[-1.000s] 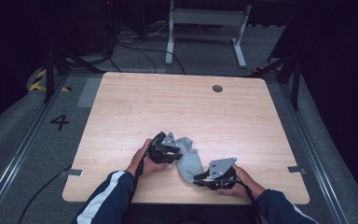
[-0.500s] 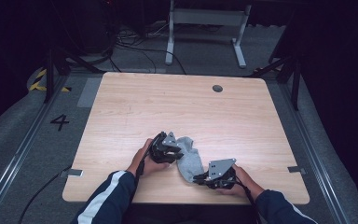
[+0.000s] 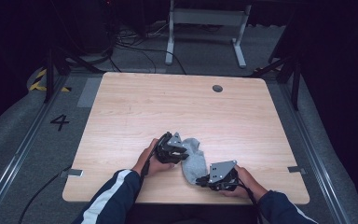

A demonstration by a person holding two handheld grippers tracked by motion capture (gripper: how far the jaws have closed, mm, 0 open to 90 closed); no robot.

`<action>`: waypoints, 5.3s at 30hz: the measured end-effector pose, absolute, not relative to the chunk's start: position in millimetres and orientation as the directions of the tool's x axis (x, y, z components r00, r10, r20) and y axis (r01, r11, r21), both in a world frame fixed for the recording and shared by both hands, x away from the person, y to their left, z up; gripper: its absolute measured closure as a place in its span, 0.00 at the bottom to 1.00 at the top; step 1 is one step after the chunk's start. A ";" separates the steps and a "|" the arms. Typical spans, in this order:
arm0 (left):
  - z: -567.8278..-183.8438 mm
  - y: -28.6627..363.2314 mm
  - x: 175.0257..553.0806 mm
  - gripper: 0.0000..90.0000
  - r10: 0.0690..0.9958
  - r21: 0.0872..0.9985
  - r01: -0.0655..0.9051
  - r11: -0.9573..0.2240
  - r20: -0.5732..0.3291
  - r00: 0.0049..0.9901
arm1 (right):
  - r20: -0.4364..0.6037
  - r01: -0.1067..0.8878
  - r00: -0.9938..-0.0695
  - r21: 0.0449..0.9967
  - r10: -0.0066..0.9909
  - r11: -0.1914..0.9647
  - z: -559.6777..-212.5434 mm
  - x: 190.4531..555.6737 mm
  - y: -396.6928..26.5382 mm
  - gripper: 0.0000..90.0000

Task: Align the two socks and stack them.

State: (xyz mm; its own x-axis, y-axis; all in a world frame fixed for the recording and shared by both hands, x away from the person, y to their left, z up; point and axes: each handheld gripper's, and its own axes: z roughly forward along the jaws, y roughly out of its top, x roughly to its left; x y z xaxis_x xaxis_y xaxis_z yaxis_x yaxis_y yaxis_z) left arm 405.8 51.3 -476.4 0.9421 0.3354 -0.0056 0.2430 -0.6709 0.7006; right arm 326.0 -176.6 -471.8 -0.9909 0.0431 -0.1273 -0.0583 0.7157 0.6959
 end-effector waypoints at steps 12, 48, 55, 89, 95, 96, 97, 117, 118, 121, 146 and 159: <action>-458.2 39.3 399.1 0.64 0.317 0.719 0.188 -0.669 0.047 0.947 | -0.146 -0.049 -0.987 0.691 0.073 0.721 -461.7 315.8 -187.8 0.96; -472.3 31.7 401.1 0.32 0.389 0.682 0.282 -0.674 0.003 0.921 | -0.154 -0.053 -0.985 0.695 0.077 0.717 -451.4 303.8 -184.7 0.96; -476.8 30.3 403.1 0.28 0.399 0.674 0.294 -0.678 0.001 0.917 | -0.160 -0.061 -0.984 0.704 0.074 0.708 -446.6 302.5 -186.5 0.96; -481.9 30.9 399.0 0.27 0.339 0.696 0.273 -0.664 -0.046 0.940 | -0.166 0.032 -0.941 0.823 0.294 0.568 -415.2 341.8 -204.4 0.98; -481.4 33.4 401.0 0.28 0.315 0.691 0.255 -0.676 -0.041 0.948 | -0.162 0.070 -0.930 0.805 0.331 0.589 -424.2 363.3 -195.1 0.98; -481.7 33.4 400.9 0.28 0.319 0.695 0.260 -0.671 -0.046 0.947 | -0.160 0.075 -0.929 0.802 0.335 0.592 -425.8 366.7 -193.6 0.98; -481.4 34.1 401.6 0.28 0.311 0.692 0.252 -0.677 -0.041 0.950 | -0.161 0.080 -0.928 0.798 0.337 0.598 -427.4 369.7 -192.2 0.98; -437.9 65.7 378.9 0.36 0.271 0.778 0.182 -0.601 -0.016 0.963 | -0.108 0.204 -0.914 0.710 0.391 0.673 -465.3 399.6 -177.4 0.99; -436.9 62.8 374.7 0.37 0.256 0.777 0.165 -0.607 -0.005 0.967 | -0.108 0.204 -0.914 0.709 0.391 0.674 -465.2 399.6 -177.3 0.99; -440.5 44.1 360.0 0.37 0.164 0.761 0.098 -0.641 0.012 0.986 | -0.110 0.208 -0.912 0.706 0.394 0.677 -465.3 399.7 -176.2 0.99; -474.8 23.9 370.1 0.40 0.126 0.687 0.111 -0.718 -0.028 0.992 | -0.136 0.208 -0.890 0.729 0.436 0.652 -469.0 408.3 -177.8 0.98; -457.4 41.7 380.5 0.44 0.234 0.730 0.164 -0.664 -0.006 0.972 | -0.182 0.111 -0.900 0.784 0.397 0.610 -438.1 389.8 -194.9 0.86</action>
